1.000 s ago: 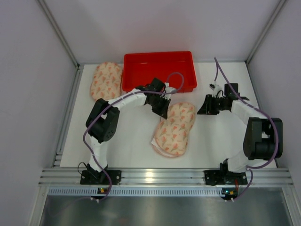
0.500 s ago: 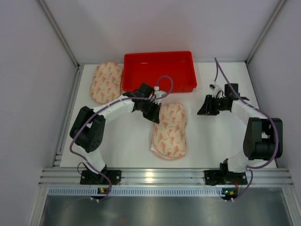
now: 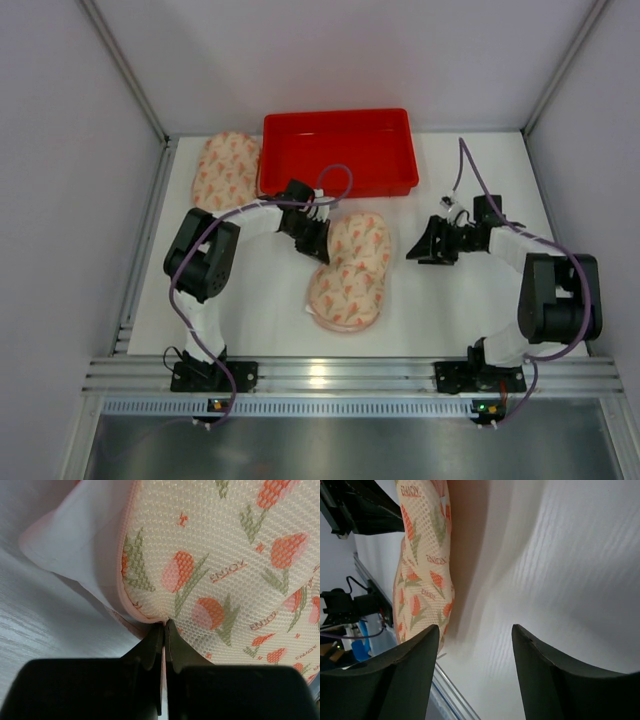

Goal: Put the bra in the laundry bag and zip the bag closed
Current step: Adjust the laundry bag at the center of the board.

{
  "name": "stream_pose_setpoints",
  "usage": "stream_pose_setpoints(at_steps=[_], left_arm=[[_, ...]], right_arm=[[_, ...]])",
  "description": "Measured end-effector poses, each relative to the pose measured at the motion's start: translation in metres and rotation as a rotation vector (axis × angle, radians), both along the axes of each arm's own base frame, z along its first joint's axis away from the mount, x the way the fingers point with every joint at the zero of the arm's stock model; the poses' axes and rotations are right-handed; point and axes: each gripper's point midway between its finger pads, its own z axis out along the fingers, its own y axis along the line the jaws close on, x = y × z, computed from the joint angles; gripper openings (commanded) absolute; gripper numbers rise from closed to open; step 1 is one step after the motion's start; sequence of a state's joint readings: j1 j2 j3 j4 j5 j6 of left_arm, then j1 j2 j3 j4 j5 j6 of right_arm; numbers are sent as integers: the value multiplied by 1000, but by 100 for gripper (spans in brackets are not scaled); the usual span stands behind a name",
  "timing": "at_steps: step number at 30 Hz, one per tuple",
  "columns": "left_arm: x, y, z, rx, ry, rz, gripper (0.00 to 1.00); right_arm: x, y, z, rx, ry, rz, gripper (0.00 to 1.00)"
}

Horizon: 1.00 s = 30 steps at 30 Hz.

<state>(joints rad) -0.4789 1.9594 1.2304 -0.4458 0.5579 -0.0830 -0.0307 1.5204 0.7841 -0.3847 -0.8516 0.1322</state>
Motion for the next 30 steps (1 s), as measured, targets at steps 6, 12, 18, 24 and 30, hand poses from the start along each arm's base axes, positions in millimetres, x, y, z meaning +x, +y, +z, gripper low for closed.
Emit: stream_pose_setpoints(at_steps=[6, 12, 18, 24, 30], left_arm=[[2, -4, 0, -20, 4, -7, 0], [8, -12, -1, -44, 8, -5, 0], [16, -20, 0, -65, 18, 7, 0], [24, -28, 0, -91, 22, 11, 0], [23, -23, 4, -90, -36, 1, 20]], right_arm=[[-15, 27, -10, 103, 71, 21, 60], [-39, 53, -29, 136, 161, 76, 54], [-36, 66, -30, 157, 133, 94, 47], [-33, 72, -40, 174, 178, 82, 18], [-29, 74, -39, 180, 198, 67, 0]])
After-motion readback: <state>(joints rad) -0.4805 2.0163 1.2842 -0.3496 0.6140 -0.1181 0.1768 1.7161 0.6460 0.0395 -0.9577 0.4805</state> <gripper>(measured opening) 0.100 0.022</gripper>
